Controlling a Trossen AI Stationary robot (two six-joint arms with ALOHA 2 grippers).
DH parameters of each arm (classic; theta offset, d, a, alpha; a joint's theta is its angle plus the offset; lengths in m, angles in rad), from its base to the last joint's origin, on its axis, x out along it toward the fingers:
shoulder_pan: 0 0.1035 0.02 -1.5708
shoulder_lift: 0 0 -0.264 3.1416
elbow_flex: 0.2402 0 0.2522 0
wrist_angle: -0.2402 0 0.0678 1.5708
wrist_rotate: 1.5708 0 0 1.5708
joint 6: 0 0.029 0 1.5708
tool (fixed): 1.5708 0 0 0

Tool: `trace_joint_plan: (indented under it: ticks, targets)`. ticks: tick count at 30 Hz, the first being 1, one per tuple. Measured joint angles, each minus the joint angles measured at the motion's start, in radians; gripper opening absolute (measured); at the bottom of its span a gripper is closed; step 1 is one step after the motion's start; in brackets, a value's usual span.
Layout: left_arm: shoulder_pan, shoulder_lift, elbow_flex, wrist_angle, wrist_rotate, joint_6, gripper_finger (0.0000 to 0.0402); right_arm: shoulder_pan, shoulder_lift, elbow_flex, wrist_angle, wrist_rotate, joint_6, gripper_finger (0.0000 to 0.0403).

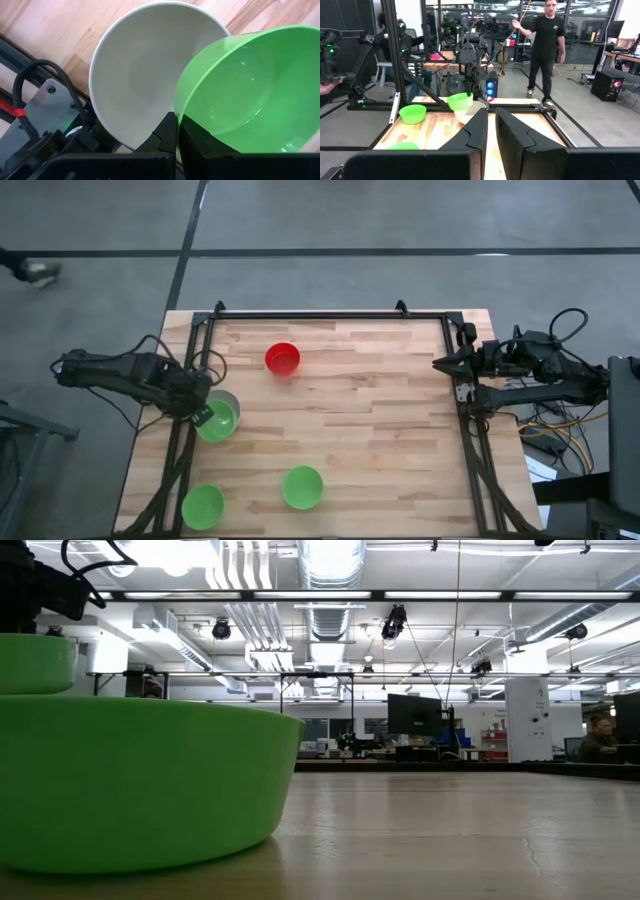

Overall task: Nest bowls inside each other
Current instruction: Stack the top green bowl on top of the white bowl

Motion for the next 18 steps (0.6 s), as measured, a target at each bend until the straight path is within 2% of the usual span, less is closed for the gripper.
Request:
trace_joint_plan:
  ticks: [7, 18]
  targets:
    - [0.027, 0.010, 0.000, 0.013, 0.000, 0.020, 0.0008, 0.000, 0.000, 0.000, 0.000, 0.000, 0.000, 0.0034]
    - [0.148, 0.010, -0.001, -0.016, 0.026, -0.019, 0.0007, 0.000, 0.000, 0.000, 0.000, 0.000, 0.000, 0.0034]
